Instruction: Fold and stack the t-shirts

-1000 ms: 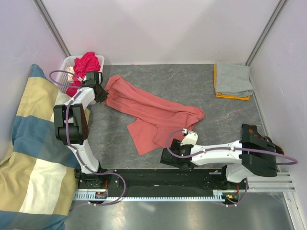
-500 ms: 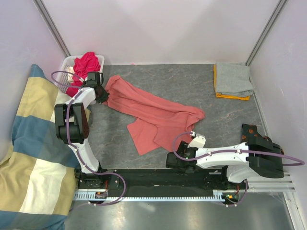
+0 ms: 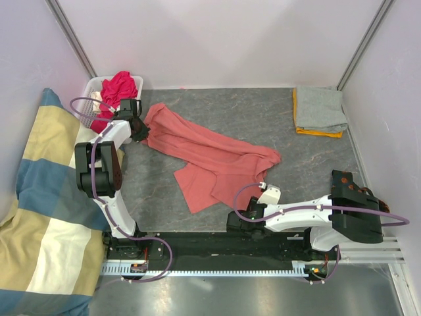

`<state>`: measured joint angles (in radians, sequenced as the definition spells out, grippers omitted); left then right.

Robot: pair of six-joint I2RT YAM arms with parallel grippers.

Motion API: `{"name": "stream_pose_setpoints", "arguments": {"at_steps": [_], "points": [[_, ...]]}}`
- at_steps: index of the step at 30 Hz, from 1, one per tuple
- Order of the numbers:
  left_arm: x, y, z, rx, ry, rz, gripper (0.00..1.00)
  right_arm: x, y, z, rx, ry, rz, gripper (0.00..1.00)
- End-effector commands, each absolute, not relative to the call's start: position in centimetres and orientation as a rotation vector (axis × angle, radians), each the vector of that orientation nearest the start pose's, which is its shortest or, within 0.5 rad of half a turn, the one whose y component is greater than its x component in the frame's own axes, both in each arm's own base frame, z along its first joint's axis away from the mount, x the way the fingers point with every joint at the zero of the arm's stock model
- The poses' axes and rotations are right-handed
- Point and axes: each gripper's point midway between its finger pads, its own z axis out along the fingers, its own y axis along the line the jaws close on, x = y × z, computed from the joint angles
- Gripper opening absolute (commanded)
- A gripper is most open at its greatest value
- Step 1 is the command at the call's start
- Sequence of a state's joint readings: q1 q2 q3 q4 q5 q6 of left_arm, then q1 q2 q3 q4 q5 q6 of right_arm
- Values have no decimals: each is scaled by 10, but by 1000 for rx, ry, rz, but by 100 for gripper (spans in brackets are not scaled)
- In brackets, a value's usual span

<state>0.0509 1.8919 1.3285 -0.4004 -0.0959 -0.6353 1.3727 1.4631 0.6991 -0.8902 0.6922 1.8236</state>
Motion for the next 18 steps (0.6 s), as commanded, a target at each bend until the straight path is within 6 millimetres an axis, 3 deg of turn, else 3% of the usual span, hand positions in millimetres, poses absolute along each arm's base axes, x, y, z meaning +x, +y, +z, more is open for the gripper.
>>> {"name": "stream_pose_setpoints", "arguments": {"at_steps": [1, 9, 18], "points": [[463, 23, 64, -912, 2330, -95, 2, 116, 192, 2, 529, 2411, -31, 55], [461, 24, 65, -915, 2326, -90, 2, 115, 193, -2, 536, 2420, -16, 36], [461, 24, 64, -914, 2329, -89, 2, 115, 185, -10, 526, 2409, -53, 31]]}}
